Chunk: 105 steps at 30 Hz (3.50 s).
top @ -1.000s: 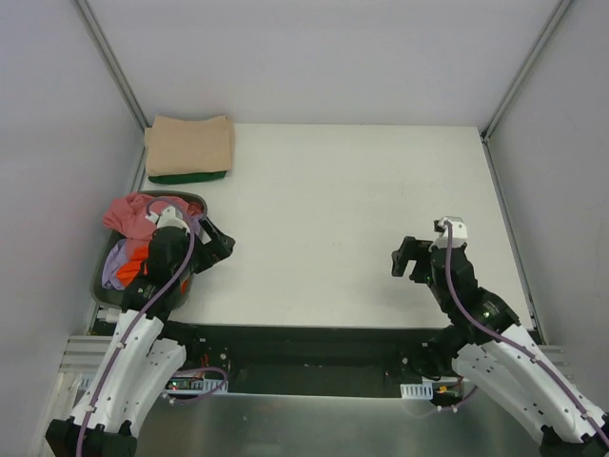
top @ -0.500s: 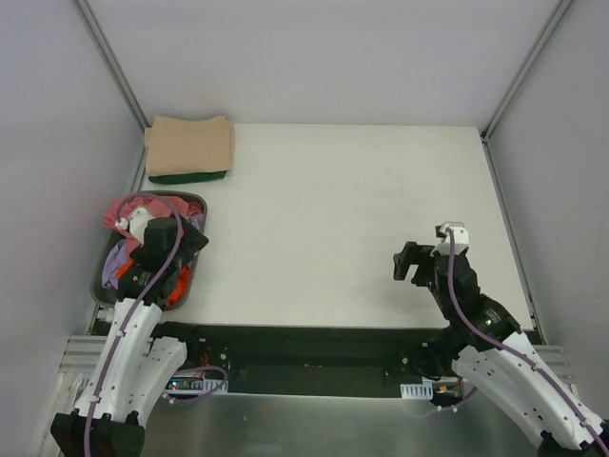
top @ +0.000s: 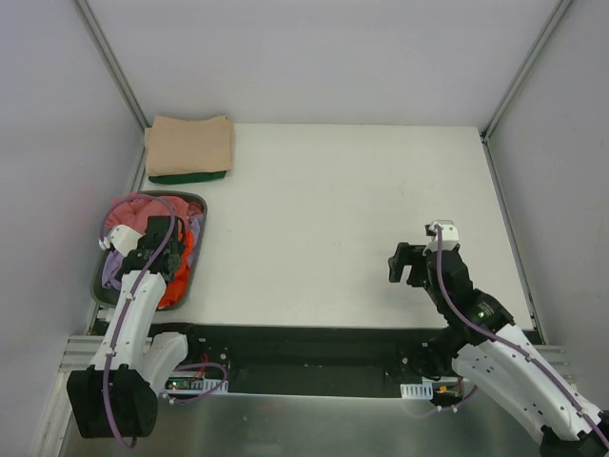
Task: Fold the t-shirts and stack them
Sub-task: Grab crumpled tshirt from bin with the left arm, then move the tshirt to the center of the board, then flatten out the tshirt
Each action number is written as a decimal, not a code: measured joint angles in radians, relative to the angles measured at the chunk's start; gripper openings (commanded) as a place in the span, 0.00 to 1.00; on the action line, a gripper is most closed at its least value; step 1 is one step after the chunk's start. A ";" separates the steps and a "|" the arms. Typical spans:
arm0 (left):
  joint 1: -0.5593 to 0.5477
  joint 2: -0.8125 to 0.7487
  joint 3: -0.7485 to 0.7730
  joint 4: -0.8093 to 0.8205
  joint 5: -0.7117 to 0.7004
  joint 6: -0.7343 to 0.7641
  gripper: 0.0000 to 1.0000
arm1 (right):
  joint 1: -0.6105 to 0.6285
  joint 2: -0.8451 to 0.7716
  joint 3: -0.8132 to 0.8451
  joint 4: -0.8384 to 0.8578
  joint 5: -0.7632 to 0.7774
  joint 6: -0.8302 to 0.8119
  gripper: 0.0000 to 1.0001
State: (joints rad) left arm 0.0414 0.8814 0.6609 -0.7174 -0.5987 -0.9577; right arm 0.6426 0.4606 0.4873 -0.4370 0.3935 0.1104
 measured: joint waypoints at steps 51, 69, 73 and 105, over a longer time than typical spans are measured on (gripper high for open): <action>-0.370 -0.024 0.100 0.491 0.883 0.293 0.00 | 0.000 0.062 0.237 0.004 -0.222 0.111 0.96; -0.739 0.428 0.434 0.590 0.898 0.447 0.00 | 0.000 -0.008 0.238 -0.031 -0.270 0.068 0.96; -0.748 0.344 0.400 0.610 0.851 0.469 0.32 | 0.000 0.013 0.238 -0.032 -0.269 0.064 0.96; -0.544 0.106 -0.056 0.380 0.447 0.232 0.99 | -0.003 0.703 0.330 0.201 -0.418 -0.065 0.96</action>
State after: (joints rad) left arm -0.5022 0.9871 0.6052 -0.3378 -0.1516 -0.7261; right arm 0.6392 1.1641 0.8173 -0.2356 -0.0246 0.0456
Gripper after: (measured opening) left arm 0.990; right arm 0.958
